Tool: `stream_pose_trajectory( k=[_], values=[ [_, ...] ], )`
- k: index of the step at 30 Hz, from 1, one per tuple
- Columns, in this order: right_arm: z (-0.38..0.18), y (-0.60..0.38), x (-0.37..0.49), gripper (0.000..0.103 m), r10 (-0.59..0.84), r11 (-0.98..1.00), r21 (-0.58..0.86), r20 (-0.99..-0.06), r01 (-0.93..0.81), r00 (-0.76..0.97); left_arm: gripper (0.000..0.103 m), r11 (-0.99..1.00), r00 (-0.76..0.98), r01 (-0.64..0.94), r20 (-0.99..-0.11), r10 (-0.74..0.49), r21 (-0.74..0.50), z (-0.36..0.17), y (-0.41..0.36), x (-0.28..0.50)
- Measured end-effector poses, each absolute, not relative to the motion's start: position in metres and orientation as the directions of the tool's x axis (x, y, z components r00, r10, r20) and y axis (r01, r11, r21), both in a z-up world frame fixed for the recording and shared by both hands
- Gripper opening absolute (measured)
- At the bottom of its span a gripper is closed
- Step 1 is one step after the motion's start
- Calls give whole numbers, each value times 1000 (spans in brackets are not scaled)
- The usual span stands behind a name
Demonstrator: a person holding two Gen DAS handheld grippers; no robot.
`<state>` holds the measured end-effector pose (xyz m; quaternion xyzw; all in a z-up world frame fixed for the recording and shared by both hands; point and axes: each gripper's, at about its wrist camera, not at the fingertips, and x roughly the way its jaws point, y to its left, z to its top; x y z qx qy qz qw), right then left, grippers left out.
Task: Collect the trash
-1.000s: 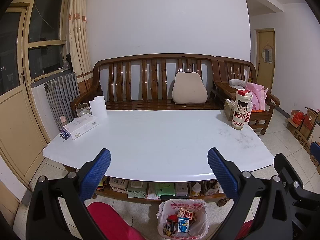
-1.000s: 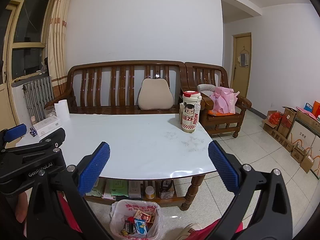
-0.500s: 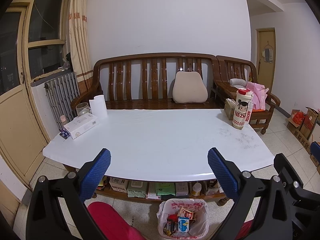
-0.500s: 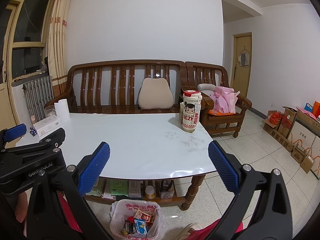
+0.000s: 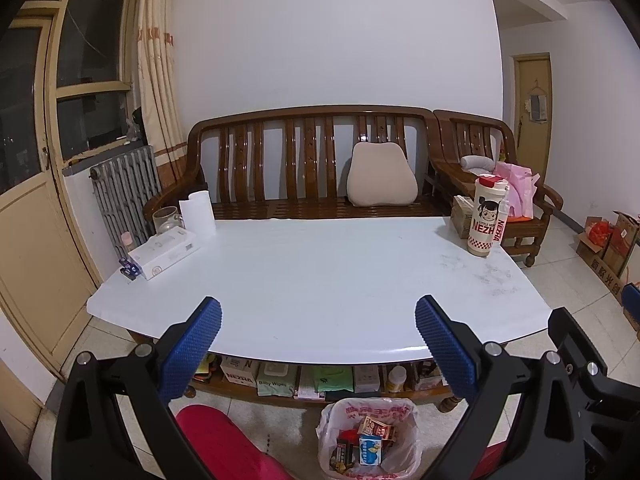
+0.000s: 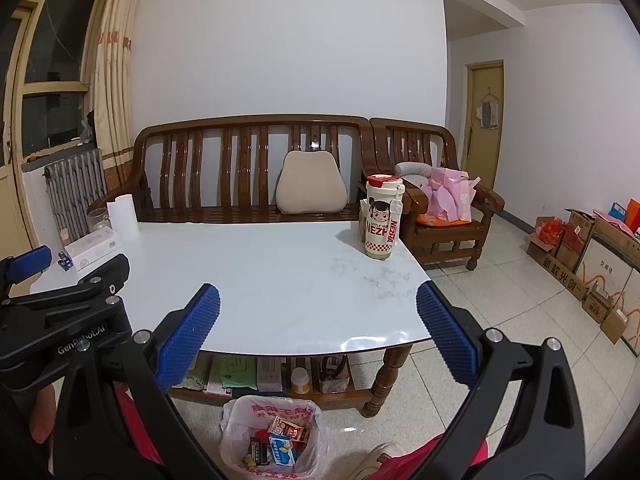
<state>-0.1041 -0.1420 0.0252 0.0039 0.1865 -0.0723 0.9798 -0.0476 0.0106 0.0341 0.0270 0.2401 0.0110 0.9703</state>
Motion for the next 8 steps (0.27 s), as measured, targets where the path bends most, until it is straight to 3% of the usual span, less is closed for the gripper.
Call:
stream_pose_trajectory(
  k=[8],
  values=[
    [23, -142, -104, 96, -143, 989, -21, -368, 145, 919, 95, 999, 865, 6, -501, 14, 37, 31, 12, -42]
  ],
)
